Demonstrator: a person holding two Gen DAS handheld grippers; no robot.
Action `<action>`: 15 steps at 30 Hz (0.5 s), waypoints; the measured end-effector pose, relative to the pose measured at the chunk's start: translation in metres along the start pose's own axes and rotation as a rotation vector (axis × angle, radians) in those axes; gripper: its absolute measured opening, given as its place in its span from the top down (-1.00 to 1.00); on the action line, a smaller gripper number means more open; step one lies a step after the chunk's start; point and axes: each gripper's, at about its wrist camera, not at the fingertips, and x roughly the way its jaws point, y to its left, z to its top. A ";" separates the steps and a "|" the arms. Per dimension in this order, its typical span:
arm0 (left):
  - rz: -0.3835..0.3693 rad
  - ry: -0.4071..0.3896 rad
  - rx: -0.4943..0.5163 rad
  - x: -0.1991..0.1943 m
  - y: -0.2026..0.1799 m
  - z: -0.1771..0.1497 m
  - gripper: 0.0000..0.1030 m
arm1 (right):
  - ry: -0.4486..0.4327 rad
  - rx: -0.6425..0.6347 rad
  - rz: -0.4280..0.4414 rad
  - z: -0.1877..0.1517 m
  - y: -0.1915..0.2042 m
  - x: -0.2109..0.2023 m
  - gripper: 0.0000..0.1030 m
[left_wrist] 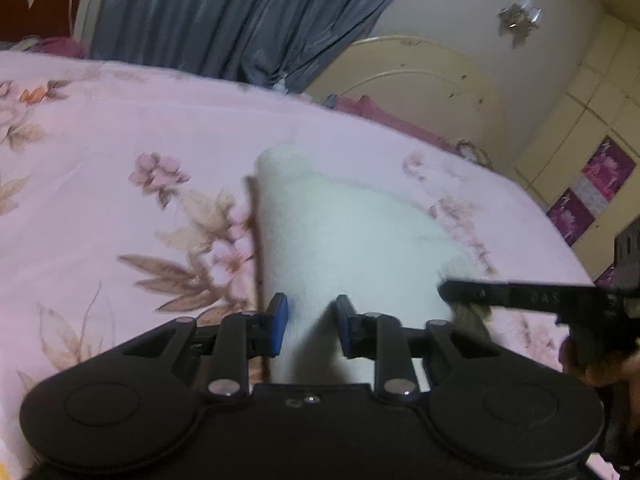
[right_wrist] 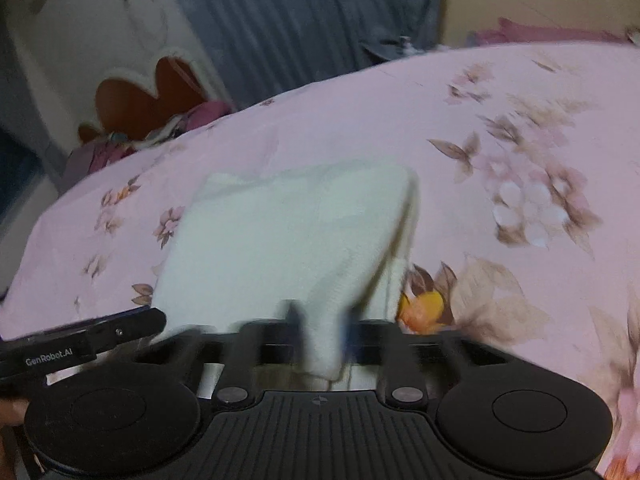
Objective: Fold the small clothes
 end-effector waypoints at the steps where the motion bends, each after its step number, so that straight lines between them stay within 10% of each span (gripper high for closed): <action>1: -0.026 -0.019 0.032 -0.002 -0.007 0.002 0.55 | -0.026 -0.034 -0.013 0.006 0.004 -0.005 0.72; 7: 0.060 0.035 0.151 0.016 -0.029 -0.002 0.55 | 0.107 -0.021 -0.010 0.004 -0.012 0.008 0.71; 15: -0.022 -0.024 0.158 0.021 -0.009 0.039 0.41 | -0.062 0.032 -0.055 0.012 -0.021 -0.022 0.62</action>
